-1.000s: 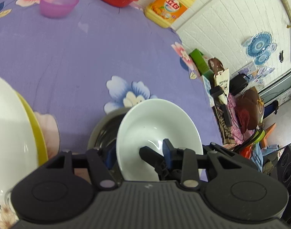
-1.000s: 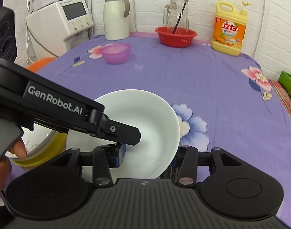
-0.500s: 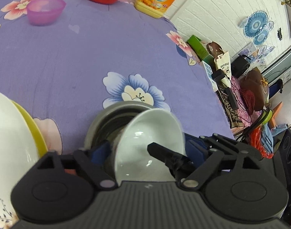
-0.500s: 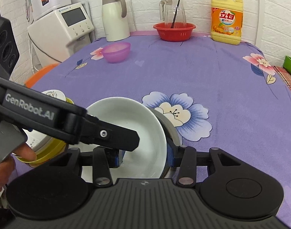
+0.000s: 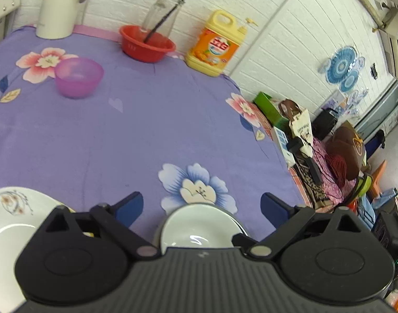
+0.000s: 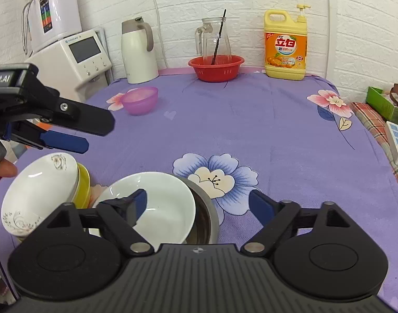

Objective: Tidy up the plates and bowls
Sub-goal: 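Move the left gripper to the pink plastic bowl and grasp its rim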

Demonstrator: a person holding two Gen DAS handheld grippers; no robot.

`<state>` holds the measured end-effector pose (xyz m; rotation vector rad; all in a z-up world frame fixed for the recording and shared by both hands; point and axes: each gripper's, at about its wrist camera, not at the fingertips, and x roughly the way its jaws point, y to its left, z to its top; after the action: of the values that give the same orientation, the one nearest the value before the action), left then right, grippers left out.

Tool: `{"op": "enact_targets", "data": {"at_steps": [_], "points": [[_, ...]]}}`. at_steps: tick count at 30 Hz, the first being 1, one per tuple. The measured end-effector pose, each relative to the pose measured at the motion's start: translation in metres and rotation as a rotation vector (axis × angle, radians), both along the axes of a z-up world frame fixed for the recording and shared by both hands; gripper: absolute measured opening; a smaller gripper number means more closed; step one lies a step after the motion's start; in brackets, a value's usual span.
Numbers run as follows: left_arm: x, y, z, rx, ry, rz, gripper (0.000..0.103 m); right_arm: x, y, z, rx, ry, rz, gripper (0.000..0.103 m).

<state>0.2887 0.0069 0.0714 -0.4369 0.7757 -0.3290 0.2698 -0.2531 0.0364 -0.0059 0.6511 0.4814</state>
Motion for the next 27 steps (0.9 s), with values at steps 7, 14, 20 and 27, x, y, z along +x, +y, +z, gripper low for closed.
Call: {"op": "enact_targets", "data": {"at_steps": [7, 14, 20, 27], "points": [[0.010, 0.053, -0.011, 0.030, 0.018, 0.111, 0.096, 0.018, 0.023, 0.010, -0.008, 0.003, 0.034, 0.103], [0.024, 0.114, -0.028, 0.070, 0.062, 0.212, 0.096, 0.050, 0.063, 0.015, -0.032, 0.024, 0.097, 0.103], [0.050, 0.140, -0.026, 0.146, 0.028, 0.260, 0.096, 0.087, 0.104, 0.015, -0.060, 0.072, 0.153, 0.103], [0.086, 0.153, -0.022, 0.179, -0.008, 0.244, 0.096, 0.138, 0.147, 0.021, -0.112, 0.085, 0.181, 0.103]]}}
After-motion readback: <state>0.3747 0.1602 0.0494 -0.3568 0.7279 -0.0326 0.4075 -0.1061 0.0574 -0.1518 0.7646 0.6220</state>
